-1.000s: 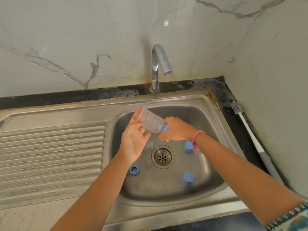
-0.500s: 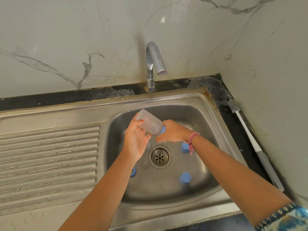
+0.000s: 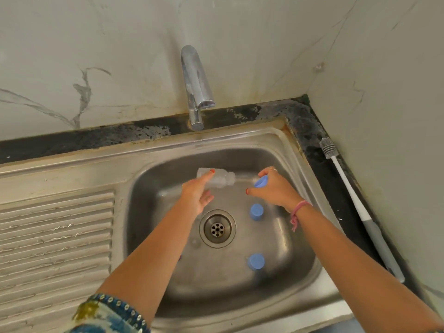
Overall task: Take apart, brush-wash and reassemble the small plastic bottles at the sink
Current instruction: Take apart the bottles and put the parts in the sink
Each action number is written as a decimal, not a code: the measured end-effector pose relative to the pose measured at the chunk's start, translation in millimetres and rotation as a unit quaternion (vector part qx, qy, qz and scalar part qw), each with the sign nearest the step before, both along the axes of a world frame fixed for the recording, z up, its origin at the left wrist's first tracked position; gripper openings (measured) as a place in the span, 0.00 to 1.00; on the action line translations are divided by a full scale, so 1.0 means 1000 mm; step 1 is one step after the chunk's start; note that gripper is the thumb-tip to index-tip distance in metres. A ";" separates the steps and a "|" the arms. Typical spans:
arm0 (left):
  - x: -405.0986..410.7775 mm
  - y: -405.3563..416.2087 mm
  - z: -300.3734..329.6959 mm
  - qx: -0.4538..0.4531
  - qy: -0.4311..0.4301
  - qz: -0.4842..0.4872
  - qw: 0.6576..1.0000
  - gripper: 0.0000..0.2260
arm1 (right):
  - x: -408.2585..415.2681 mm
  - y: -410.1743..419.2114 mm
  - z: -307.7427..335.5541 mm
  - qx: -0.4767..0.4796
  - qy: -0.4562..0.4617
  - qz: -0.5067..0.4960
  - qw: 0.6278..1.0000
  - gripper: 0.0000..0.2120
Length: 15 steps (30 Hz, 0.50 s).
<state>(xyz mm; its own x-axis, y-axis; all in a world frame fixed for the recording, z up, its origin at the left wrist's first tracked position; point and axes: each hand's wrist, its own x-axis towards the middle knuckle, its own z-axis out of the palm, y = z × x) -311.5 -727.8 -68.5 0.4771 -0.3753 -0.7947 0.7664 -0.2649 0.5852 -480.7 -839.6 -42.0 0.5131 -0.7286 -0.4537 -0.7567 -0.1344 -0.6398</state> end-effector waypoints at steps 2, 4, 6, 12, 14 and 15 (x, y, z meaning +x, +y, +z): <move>-0.005 -0.012 -0.015 0.025 0.015 -0.029 0.999 0.29 | -0.003 -0.009 -0.006 0.034 -0.015 -0.016 0.999 0.28; -0.011 -0.024 -0.031 0.042 0.019 -0.047 0.998 0.28 | -0.004 -0.016 -0.011 0.051 -0.026 -0.030 0.998 0.27; -0.016 -0.033 -0.042 0.053 0.019 -0.052 0.997 0.24 | -0.002 -0.021 -0.015 0.059 -0.022 -0.029 0.998 0.25; -0.017 -0.041 -0.072 0.051 0.026 -0.025 0.998 0.20 | 0.005 -0.024 -0.024 0.108 -0.053 -0.041 0.992 0.14; -0.018 -0.042 -0.075 0.052 0.021 -0.025 0.998 0.20 | 0.007 -0.023 -0.023 0.111 -0.084 -0.035 0.990 0.06; -0.019 -0.042 -0.075 0.053 0.019 -0.030 0.998 0.20 | 0.007 -0.023 -0.024 0.110 -0.096 -0.027 0.989 0.06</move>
<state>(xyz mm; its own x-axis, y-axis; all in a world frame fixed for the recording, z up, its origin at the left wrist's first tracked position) -330.1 -769.8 -143.4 0.4257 -0.3160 -0.8479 0.7681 -0.3692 0.5232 -473.3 -862.7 -65.8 0.5676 -0.6521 -0.5026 -0.6212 0.0614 -0.7813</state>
